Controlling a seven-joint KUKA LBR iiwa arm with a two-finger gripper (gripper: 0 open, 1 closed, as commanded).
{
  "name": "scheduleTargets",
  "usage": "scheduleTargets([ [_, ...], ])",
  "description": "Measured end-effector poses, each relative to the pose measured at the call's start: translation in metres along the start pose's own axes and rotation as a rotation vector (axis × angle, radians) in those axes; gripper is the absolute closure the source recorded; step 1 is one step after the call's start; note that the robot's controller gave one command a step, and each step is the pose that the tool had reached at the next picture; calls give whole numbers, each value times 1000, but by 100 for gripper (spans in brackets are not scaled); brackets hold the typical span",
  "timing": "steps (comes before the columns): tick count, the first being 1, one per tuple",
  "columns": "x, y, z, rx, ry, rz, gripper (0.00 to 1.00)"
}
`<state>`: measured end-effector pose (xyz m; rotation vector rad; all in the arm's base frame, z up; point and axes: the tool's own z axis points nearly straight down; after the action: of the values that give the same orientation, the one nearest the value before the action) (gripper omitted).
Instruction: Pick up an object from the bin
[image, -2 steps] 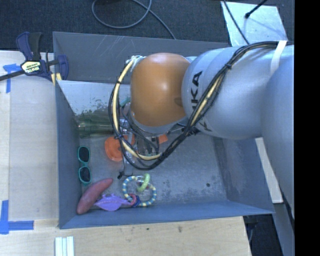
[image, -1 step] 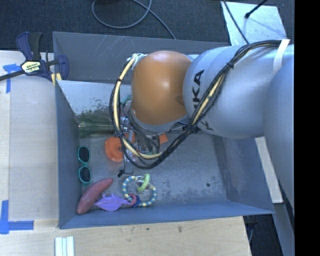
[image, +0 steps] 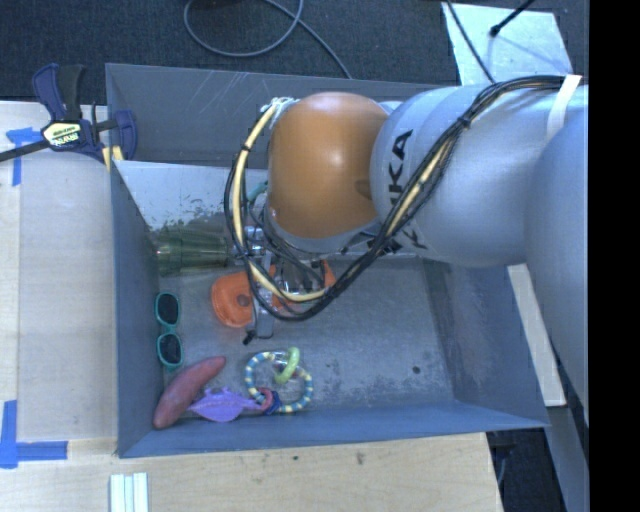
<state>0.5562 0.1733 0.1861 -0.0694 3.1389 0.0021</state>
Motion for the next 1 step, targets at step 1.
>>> scheduleTargets([
  [1,-18,-17,-23,1,2,-34,0],
])
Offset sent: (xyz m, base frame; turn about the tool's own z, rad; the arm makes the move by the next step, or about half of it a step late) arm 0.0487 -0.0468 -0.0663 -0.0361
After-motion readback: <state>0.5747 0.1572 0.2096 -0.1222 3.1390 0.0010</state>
